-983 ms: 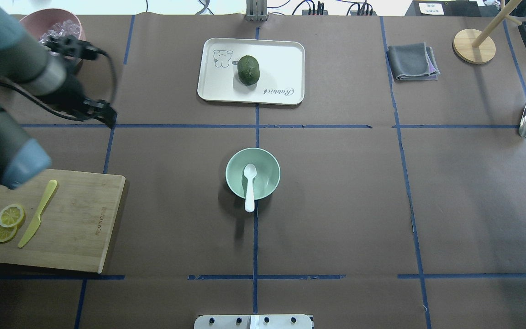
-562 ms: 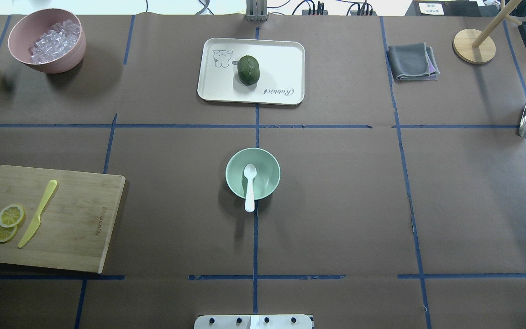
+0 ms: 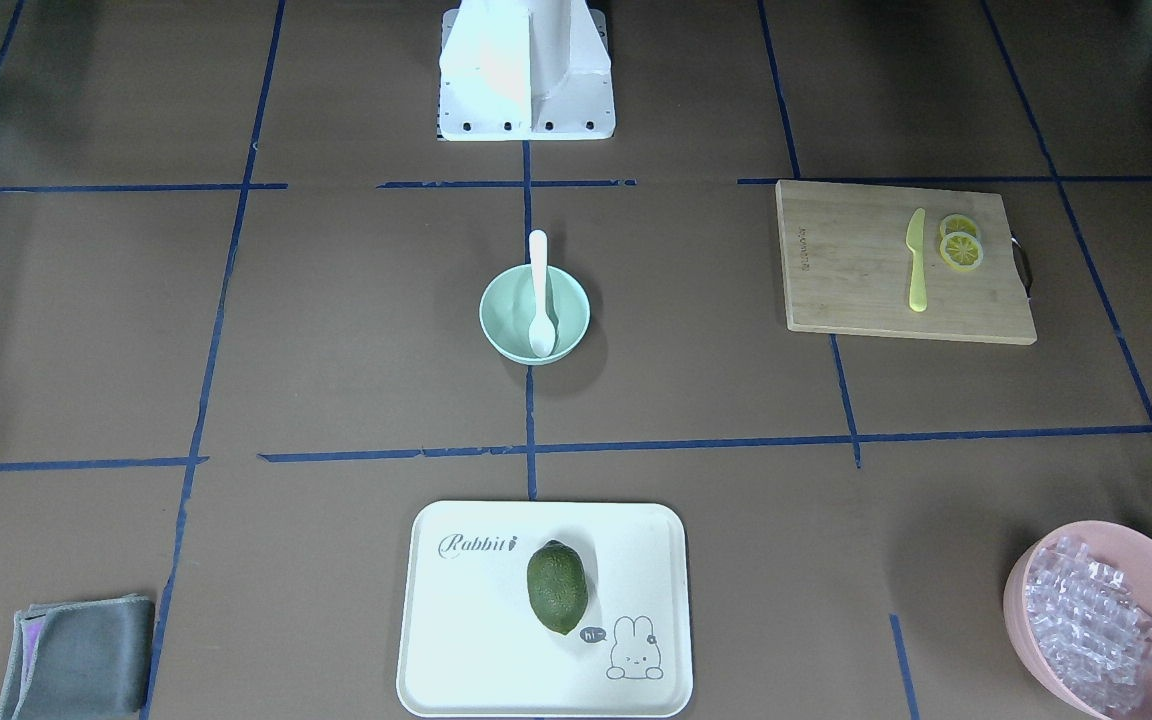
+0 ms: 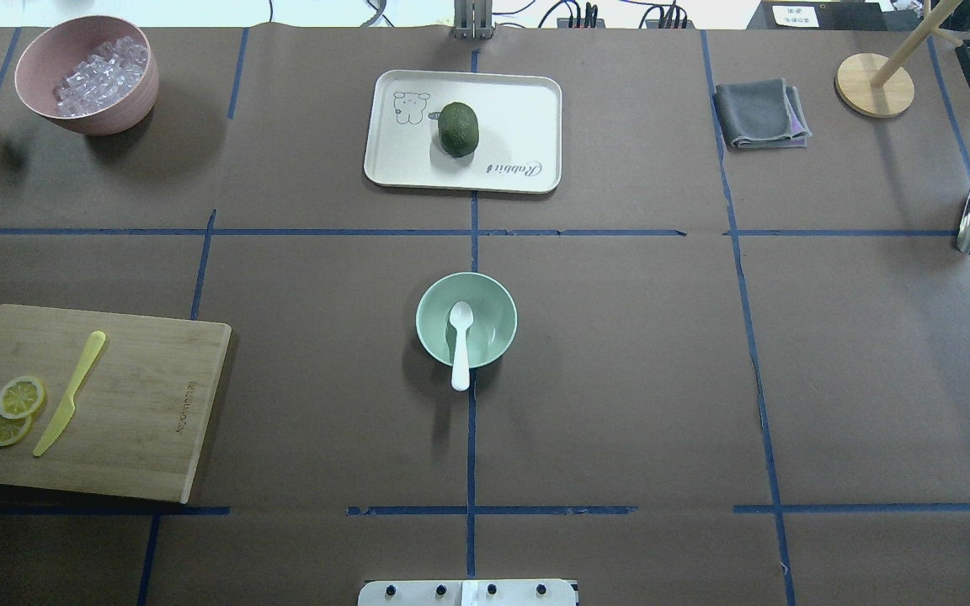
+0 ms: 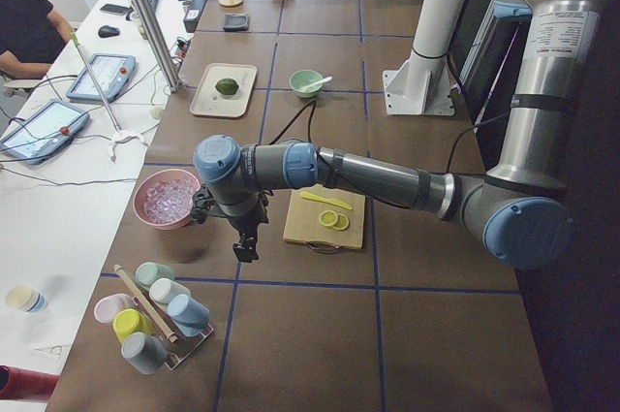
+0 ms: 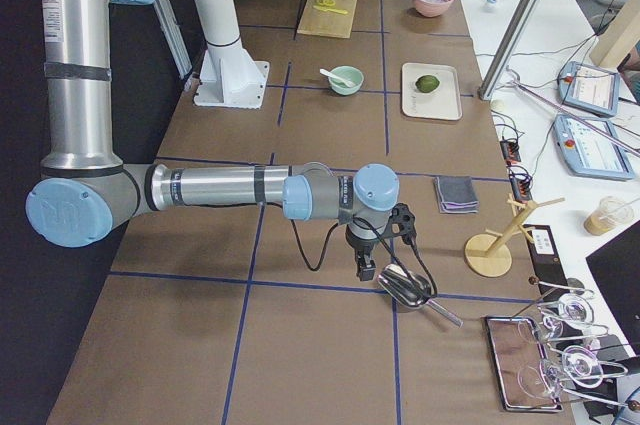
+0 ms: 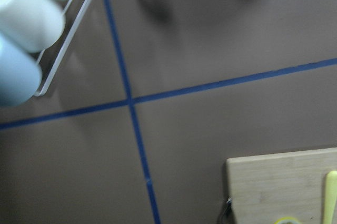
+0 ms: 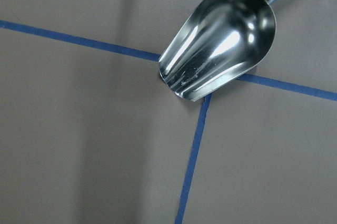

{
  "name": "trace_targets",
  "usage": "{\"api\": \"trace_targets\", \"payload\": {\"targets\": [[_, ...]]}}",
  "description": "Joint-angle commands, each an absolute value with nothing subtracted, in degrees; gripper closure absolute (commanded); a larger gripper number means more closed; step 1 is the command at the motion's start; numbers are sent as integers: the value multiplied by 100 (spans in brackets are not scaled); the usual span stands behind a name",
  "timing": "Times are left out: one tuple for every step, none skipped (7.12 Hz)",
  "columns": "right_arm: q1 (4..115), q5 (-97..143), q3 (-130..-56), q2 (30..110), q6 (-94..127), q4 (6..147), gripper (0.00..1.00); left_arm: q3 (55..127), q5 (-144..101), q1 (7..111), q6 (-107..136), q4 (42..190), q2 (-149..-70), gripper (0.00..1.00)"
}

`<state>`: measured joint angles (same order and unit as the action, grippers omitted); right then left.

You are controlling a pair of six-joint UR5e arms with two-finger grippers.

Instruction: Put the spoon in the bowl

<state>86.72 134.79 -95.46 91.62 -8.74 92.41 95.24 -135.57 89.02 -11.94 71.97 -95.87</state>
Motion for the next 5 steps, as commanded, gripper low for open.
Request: {"api": "trace_targets", "payload": {"targets": [[8710, 13456, -9475, 9141, -1011, 9325, 1, 9763, -13588, 8947, -1345, 7172, -9082, 0], [8710, 13430, -9318, 9115, -1019, 9299, 1, 10000, -13597, 8956, -1327, 7198, -8740, 0], [8710, 13438, -9290, 9114, -1080, 9308, 1, 10280, -13597, 8965, -1249, 7198, -8423, 0], [8710, 13465, -9238, 9114, -1116, 9325, 1, 10344, -13597, 8974, -1170, 7198, -8394, 0], [8710, 13482, -9211, 9106, -1116, 9325, 1, 10336, -13588, 8982, -1169, 7216, -8394, 0]]}}
